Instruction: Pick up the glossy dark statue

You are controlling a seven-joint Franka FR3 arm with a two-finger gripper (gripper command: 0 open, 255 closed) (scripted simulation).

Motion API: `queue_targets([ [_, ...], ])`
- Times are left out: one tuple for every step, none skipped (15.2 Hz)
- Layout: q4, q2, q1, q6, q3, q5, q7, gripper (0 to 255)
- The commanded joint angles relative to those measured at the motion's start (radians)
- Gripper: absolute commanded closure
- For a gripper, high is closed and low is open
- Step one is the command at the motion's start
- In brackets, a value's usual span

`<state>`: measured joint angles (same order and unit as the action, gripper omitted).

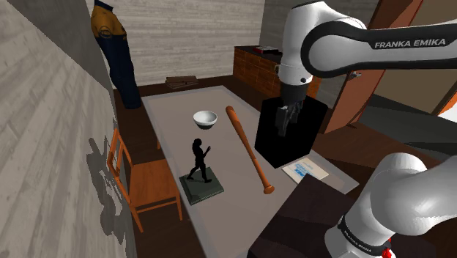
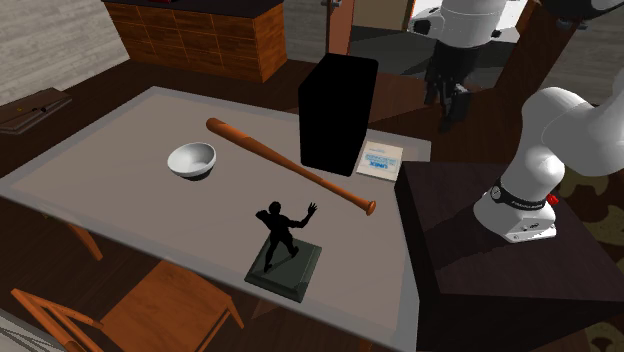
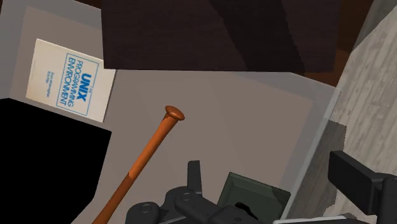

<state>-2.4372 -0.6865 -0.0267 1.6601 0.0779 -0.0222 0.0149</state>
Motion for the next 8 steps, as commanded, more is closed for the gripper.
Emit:
queue_targets([
  [0.002,0.065,0.000,0.072,0.019,0.013,0.037,0],
  [0.004,0.096,0.000,0.104,0.029,0.019,0.055,0],
  [0.009,0.128,0.001,0.135,0.038,0.023,0.073,0],
  [0.015,0.161,0.001,0.166,0.047,0.027,0.090,0],
  [0.022,0.194,0.002,0.196,0.056,0.030,0.108,0],
  [0.031,0.229,0.003,0.225,0.065,0.032,0.126,0],
  [0.041,0.264,0.003,0.253,0.073,0.033,0.143,0],
  [0.053,0.300,0.005,0.281,0.081,0.033,0.161,0],
])
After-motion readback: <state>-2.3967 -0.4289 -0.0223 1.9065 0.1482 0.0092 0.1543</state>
